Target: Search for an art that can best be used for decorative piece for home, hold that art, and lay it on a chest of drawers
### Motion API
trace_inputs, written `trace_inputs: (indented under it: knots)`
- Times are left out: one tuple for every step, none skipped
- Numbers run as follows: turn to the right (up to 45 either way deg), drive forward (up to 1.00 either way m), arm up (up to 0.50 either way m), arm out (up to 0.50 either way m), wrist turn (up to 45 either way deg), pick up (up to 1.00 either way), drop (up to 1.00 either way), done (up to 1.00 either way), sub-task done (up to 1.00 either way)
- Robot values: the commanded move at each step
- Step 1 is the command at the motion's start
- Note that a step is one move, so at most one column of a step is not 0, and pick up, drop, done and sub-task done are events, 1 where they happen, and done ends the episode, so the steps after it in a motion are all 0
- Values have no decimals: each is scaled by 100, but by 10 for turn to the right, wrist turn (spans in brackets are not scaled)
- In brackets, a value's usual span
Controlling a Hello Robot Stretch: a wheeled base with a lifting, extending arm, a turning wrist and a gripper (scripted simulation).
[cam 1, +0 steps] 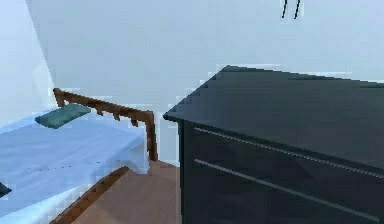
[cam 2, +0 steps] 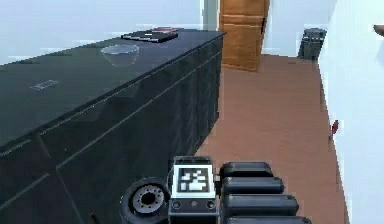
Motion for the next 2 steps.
trace_inputs:
  knots:
    - [150, 0, 0, 0, 0, 0, 0, 0, 0]
    - [30, 0, 0, 0, 0, 0, 0, 0, 0]
